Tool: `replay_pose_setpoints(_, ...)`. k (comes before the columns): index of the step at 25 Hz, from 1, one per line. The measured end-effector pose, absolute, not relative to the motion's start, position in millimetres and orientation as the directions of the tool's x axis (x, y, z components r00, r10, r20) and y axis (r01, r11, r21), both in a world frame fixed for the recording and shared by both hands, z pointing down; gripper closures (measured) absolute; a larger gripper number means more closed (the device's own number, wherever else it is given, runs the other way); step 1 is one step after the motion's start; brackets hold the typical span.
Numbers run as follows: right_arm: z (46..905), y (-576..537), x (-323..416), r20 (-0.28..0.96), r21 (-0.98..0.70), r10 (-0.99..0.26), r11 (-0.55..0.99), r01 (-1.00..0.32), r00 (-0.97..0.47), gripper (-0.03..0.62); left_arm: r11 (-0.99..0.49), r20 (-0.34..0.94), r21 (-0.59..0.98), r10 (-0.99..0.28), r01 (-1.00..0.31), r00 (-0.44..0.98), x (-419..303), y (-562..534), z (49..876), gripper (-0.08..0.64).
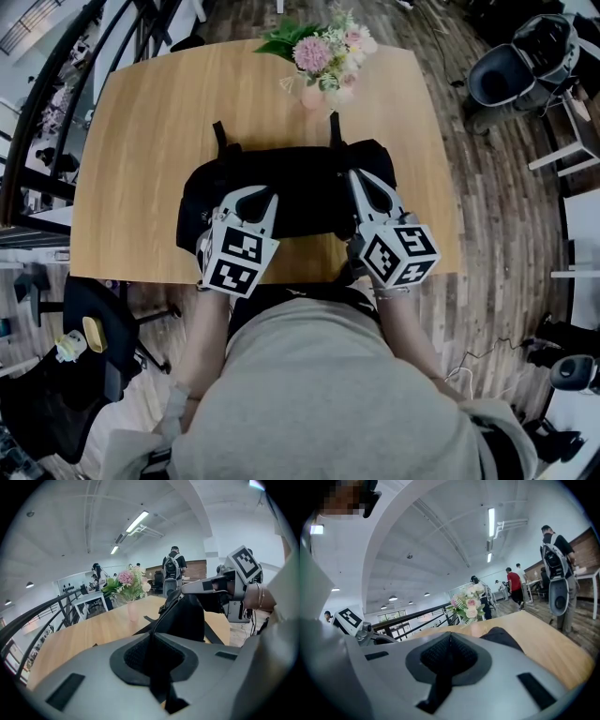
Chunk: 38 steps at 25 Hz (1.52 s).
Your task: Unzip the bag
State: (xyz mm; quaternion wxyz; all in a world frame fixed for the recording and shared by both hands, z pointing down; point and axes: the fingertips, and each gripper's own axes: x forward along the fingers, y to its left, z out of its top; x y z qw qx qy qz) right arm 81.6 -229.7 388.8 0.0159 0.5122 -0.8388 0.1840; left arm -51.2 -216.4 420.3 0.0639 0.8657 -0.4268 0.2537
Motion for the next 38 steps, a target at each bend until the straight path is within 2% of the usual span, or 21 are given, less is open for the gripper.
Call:
replay_pose_setpoints(19, 384, -236, 145, 0.2, -0.284, -0.88, 0.368, -0.885, -0.43, 0.581, -0.557, 0.495, -0.129, -0.753, -0.82, 0.434, -50, -214, 417, 0.518)
replay_pose_setpoints(30, 386, -237, 140, 0.188, -0.296, -0.867, 0.398, -0.868, -0.461, 0.58, -0.504, 0.475, -0.118, -0.786, -0.856, 0.397, -52, -211, 417, 0.515)
replay_pose_setpoints(38, 387, -233, 136, 0.217, -0.283, -0.848, 0.42, -0.862, -0.484, 0.569, -0.403, 0.436, -0.107, -0.841, -0.909, 0.321, -60, -212, 411, 0.461)
